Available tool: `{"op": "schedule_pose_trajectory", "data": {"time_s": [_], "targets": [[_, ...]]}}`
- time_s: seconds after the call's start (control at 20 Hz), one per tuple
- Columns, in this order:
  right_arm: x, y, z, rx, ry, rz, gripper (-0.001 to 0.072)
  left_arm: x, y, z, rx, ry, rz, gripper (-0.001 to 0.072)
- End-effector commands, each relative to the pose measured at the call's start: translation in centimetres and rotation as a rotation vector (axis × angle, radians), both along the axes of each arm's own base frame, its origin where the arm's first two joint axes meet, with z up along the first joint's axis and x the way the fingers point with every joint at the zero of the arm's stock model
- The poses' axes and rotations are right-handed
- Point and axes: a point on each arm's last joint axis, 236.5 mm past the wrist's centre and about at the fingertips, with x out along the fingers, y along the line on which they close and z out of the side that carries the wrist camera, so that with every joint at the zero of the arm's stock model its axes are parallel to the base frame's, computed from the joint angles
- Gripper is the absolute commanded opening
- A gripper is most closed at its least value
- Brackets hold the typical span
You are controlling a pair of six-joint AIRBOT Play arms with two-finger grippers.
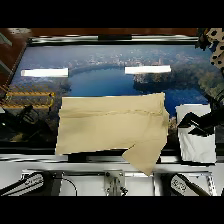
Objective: Fold the shirts.
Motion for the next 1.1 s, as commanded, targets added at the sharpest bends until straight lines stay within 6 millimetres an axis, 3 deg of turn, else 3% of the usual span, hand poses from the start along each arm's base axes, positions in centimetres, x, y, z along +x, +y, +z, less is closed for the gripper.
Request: {"op": "schedule_pose_trajectory", "data": {"time_s": [0.0,0.15,0.3,0.55,0.85,1.05], "targets": [[-0.4,0.0,-0.3,0.003,0.001,-0.008,0.0685,-1.6,0.1,-2.3,-0.004,0.003,0.023,0.0671],[-0.3,0.0,-0.3,0.001,-0.002,-0.011,0.0685,-2.9,-0.4,-3.3,-0.015,0.041,0.024,0.0617],[-0.3,0.0,-0.4,0.001,-0.002,-0.011,0.0685,-5.2,-0.1,-4.5,0.012,0.104,-0.008,0.0615],[0.1,-0.2,-0.4,-0.008,-0.015,-0.018,0.0685,-6.6,-1.2,-5.8,0.005,0.128,-0.028,0.0610],[0.2,-0.3,-0.4,-0.011,-0.020,-0.020,0.0685,-4.9,-3.2,-6.4,-0.019,0.065,0.005,0.0596],[0.3,-0.7,-0.7,-0.031,-0.023,-0.023,0.0685,-4.2,-4.5,-5.9,-0.056,0.047,0.013,0.0188]]}}
